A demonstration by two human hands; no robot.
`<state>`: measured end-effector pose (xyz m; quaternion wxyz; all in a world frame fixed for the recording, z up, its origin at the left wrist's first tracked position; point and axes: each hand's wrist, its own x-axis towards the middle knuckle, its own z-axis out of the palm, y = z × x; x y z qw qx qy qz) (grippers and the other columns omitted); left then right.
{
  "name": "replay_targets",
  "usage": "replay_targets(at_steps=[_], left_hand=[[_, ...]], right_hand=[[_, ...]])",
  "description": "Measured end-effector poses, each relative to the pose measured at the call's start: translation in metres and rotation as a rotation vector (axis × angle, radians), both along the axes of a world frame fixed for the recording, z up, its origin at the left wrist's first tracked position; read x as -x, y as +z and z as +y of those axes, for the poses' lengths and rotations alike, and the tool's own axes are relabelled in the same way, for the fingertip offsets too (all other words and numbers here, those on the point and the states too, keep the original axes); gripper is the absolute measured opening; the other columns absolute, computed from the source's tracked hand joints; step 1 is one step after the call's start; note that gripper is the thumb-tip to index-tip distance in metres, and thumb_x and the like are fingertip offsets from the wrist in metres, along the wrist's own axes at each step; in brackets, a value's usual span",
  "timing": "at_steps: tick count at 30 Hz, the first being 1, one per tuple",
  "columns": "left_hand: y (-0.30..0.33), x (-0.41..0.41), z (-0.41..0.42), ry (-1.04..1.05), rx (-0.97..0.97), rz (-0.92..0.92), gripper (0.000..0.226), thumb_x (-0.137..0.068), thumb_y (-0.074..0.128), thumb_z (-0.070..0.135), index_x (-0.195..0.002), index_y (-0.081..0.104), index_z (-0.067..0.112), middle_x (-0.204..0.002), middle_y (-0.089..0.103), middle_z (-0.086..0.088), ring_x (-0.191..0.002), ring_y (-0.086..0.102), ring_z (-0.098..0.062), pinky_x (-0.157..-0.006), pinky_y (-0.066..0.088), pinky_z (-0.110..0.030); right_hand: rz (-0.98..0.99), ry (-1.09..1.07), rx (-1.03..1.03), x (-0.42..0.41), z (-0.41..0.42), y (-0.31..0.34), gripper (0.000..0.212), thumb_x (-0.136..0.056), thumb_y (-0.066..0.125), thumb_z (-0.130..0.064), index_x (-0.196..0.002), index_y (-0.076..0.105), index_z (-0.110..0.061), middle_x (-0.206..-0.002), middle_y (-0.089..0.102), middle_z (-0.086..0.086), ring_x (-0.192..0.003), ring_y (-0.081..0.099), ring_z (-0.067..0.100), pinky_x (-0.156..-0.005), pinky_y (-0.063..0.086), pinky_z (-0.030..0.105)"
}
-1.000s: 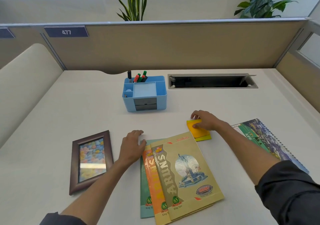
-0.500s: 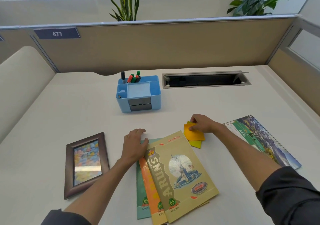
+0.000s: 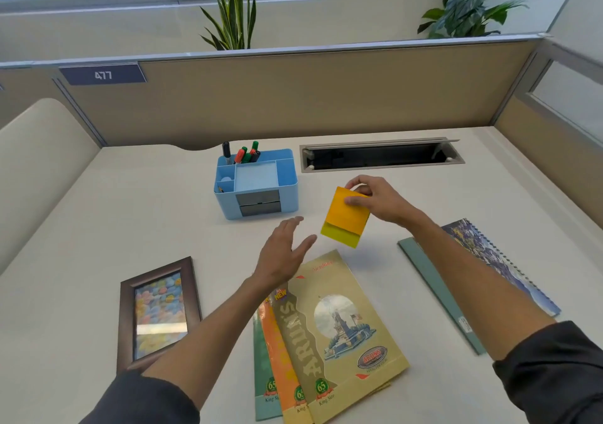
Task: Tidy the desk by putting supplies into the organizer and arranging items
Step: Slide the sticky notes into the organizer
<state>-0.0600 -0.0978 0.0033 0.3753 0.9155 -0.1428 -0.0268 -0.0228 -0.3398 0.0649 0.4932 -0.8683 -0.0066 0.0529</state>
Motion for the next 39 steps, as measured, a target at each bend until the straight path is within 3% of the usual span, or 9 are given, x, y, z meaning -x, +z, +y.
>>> replay_targets(at_steps=[4, 9, 13, 19, 23, 26, 32, 36, 39], left_hand=[[0.020, -0.005, -0.017, 0.012, 0.286, 0.166, 0.056, -0.092, 0.049, 0.054, -0.137, 0.046, 0.020, -0.124, 0.059, -0.001, -0.104, 0.059, -0.016, -0.085, 0.051, -0.034], [0.030, -0.013, -0.022, 0.079, 0.536, 0.288, 0.033, -0.095, 0.057, 0.033, -0.120, 0.058, 0.012, -0.108, 0.064, -0.007, -0.091, 0.061, -0.020, -0.060, 0.051, -0.024], [0.036, -0.022, -0.017, 0.154, 0.655, 0.366, 0.019, -0.096, 0.055, 0.027, -0.111, 0.058, 0.016, -0.103, 0.060, -0.001, -0.093, 0.056, -0.018, -0.064, 0.048, -0.026], [0.041, -0.039, -0.005, 0.216, 0.693, 0.430, 0.019, -0.096, 0.056, 0.026, -0.113, 0.054, 0.019, -0.115, 0.058, -0.003, -0.102, 0.055, -0.021, -0.071, 0.049, -0.030], [0.046, -0.052, 0.001, 0.233, 0.710, 0.451, 0.031, -0.095, 0.056, 0.026, -0.124, 0.053, 0.016, -0.118, 0.055, -0.002, -0.107, 0.054, -0.024, -0.078, 0.048, -0.035], [0.045, -0.063, 0.007, 0.269, 0.696, 0.430, 0.034, -0.094, 0.057, 0.032, -0.123, 0.055, 0.015, -0.119, 0.056, -0.003, -0.109, 0.056, -0.024, -0.072, 0.051, -0.031], [0.037, -0.078, 0.031, 0.416, 0.703, 0.406, 0.040, -0.094, 0.057, 0.034, -0.126, 0.053, 0.011, -0.114, 0.065, -0.008, -0.096, 0.065, -0.018, -0.069, 0.054, -0.030], [0.025, -0.076, 0.046, 0.444, 0.668, 0.415, 0.033, -0.096, 0.056, 0.030, -0.122, 0.056, 0.011, -0.112, 0.065, -0.009, -0.097, 0.065, -0.020, -0.073, 0.052, -0.032], [0.019, -0.073, 0.053, 0.458, 0.651, 0.415, 0.029, -0.096, 0.054, 0.028, -0.119, 0.058, 0.011, -0.110, 0.066, -0.008, -0.097, 0.065, -0.021, -0.078, 0.053, -0.034]], right_hand=[[0.021, -0.023, -0.135, -0.001, 0.018, 0.004, 0.035, -0.090, 0.067, -0.027, -0.121, 0.055, -0.016, -0.123, 0.057, 0.007, -0.107, 0.055, 0.024, -0.077, 0.050, 0.028], [0.026, -0.053, -0.189, -0.004, 0.035, 0.004, 0.031, -0.090, 0.066, -0.030, -0.118, 0.054, -0.021, -0.120, 0.055, 0.003, -0.107, 0.055, 0.023, -0.077, 0.050, 0.027], [0.005, -0.057, -0.116, -0.007, 0.037, 0.005, 0.030, -0.094, 0.060, -0.032, -0.122, 0.057, -0.020, -0.120, 0.057, 0.003, -0.107, 0.055, 0.022, -0.073, 0.049, 0.024], [-0.009, 0.028, 0.106, -0.020, 0.038, 0.009, 0.043, -0.094, 0.062, -0.030, -0.131, 0.059, -0.009, -0.117, 0.062, 0.007, -0.089, 0.057, 0.013, -0.056, 0.039, 0.011], [-0.002, 0.031, 0.106, -0.034, 0.043, 0.016, 0.039, -0.091, 0.066, -0.031, -0.122, 0.065, -0.007, -0.105, 0.064, 0.005, -0.079, 0.058, 0.010, -0.058, 0.042, 0.017], [-0.048, 0.020, 0.072, -0.044, 0.050, 0.021, 0.033, -0.089, 0.069, -0.028, -0.113, 0.069, -0.005, -0.098, 0.066, 0.005, -0.076, 0.059, 0.009, -0.056, 0.042, 0.014], [-0.262, -0.197, 0.003, -0.071, 0.066, 0.025, 0.026, -0.089, 0.070, -0.022, -0.108, 0.071, -0.003, -0.088, 0.070, 0.005, -0.070, 0.063, 0.005, -0.052, 0.048, 0.008], [-0.323, -0.313, 0.040, -0.094, 0.077, 0.019, 0.025, -0.089, 0.070, -0.023, -0.106, 0.072, -0.004, -0.093, 0.075, 0.008, -0.078, 0.070, 0.014, -0.071, 0.059, 0.026], [-0.348, -0.362, 0.140, -0.108, 0.085, 0.015, 0.021, -0.088, 0.070, -0.027, -0.096, 0.074, -0.007, -0.089, 0.075, 0.008, -0.081, 0.070, 0.018, -0.078, 0.058, 0.034]])
